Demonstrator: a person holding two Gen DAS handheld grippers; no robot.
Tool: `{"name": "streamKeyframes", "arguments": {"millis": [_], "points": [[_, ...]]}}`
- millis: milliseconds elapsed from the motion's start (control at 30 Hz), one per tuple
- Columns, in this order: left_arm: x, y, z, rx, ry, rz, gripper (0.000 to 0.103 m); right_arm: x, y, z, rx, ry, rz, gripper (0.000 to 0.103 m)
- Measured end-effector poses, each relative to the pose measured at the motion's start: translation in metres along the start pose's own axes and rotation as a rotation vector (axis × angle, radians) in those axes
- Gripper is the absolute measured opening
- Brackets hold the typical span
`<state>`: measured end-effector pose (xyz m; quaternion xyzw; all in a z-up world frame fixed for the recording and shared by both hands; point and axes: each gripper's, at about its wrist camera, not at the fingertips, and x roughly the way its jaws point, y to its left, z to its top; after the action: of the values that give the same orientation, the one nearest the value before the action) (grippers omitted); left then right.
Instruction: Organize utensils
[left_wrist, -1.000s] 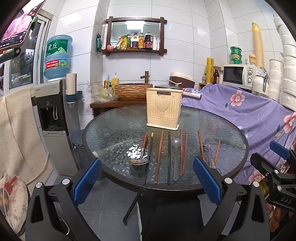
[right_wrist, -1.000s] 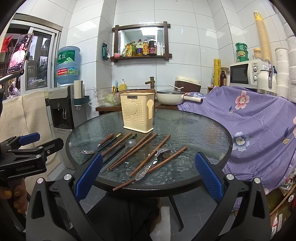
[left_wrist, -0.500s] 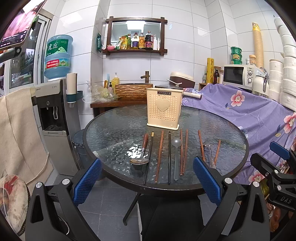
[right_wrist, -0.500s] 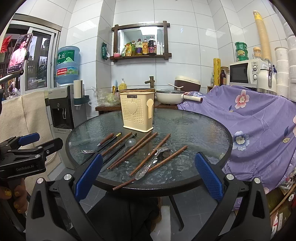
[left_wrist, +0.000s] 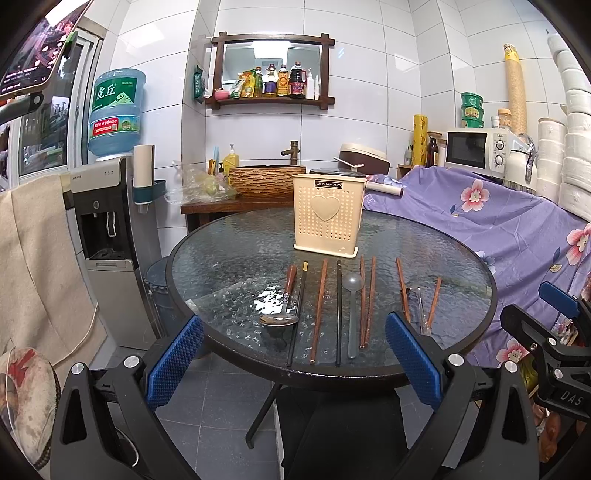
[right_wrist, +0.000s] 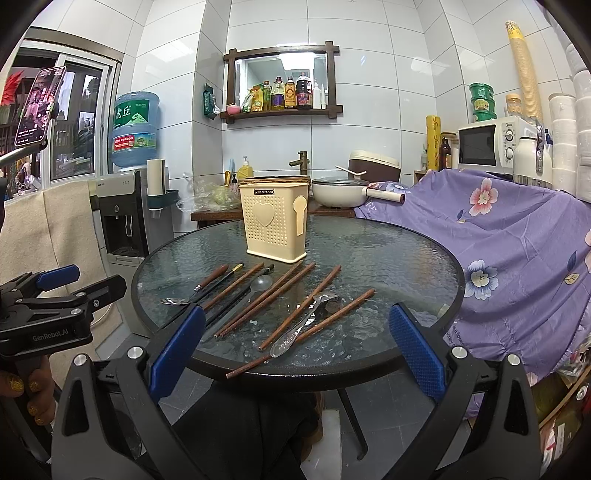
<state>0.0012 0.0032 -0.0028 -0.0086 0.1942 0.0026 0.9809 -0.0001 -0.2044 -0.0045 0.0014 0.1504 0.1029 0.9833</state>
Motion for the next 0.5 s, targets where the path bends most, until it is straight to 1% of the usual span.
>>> {"name": "streamKeyframes", "arguments": {"millis": [500], "points": [[0.0002,0.0008,-0.0016,0.000,-0.002,0.004,0.097,-0.0005,-0.0001,-0.0007,0.000,0.002,0.001,0.098]]}}
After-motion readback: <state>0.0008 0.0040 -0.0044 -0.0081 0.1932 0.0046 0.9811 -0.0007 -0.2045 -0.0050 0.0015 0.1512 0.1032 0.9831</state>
